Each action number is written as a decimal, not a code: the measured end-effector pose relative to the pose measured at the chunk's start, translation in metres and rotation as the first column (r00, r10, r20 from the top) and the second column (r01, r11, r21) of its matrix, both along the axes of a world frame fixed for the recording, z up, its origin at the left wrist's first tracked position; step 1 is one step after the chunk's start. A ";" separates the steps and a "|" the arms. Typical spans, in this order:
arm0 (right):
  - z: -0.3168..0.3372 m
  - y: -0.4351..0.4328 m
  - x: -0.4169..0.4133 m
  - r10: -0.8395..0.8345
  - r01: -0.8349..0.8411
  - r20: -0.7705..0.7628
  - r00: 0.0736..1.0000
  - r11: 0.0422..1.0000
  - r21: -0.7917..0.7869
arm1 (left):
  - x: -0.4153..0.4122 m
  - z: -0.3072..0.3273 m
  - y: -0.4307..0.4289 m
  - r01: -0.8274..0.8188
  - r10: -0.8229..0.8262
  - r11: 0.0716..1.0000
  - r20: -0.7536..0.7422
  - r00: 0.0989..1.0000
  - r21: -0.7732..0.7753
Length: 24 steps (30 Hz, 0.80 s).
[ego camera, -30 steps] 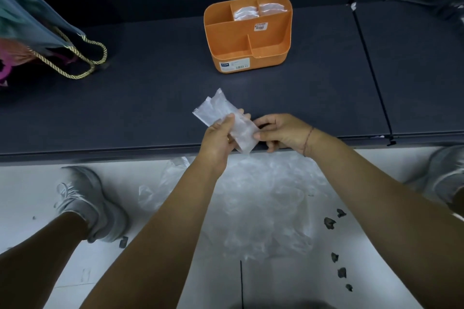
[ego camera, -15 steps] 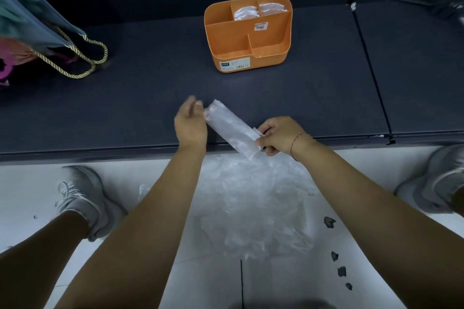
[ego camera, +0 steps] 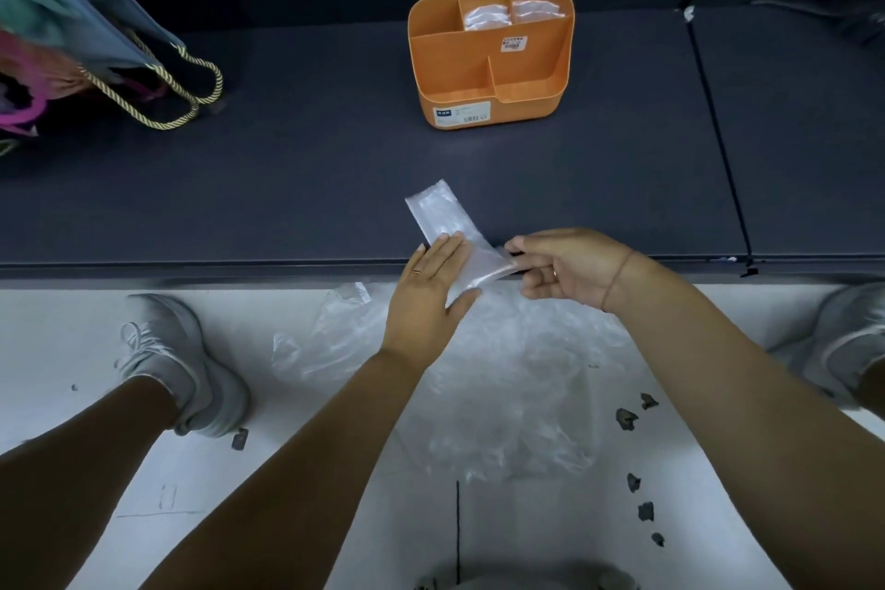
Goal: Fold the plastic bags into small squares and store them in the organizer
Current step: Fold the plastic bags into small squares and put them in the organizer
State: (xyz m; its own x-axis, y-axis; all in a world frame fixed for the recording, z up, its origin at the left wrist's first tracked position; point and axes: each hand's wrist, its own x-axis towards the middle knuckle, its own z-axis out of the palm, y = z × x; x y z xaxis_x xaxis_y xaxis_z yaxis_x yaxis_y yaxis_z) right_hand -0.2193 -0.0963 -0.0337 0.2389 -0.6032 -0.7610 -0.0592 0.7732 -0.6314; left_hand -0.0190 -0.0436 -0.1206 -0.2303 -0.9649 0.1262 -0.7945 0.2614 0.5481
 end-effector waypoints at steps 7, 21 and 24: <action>-0.001 -0.005 -0.007 0.275 -0.453 -0.389 0.879 0.733 -0.507 | -0.004 0.012 -0.003 -0.129 0.141 0.989 -0.187 0.972 0.072; -0.038 -0.032 0.050 0.028 -0.290 -0.473 0.880 0.822 -0.490 | -0.011 0.035 -0.031 -0.451 0.567 0.821 -0.410 0.715 0.350; -0.039 -0.041 0.060 0.005 -0.323 -0.572 0.821 0.829 -0.457 | -0.011 0.036 -0.041 -0.566 0.666 0.746 -0.372 0.647 0.350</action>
State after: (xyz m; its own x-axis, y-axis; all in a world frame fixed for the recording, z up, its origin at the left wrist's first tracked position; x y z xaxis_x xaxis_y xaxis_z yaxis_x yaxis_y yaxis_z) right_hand -0.1592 -0.1373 -0.0730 0.0325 -0.9244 -0.3801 -0.5962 0.2873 -0.7497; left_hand -0.0301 -0.0844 -0.0848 0.4618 -0.8753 -0.1438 -0.3819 -0.3425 0.8584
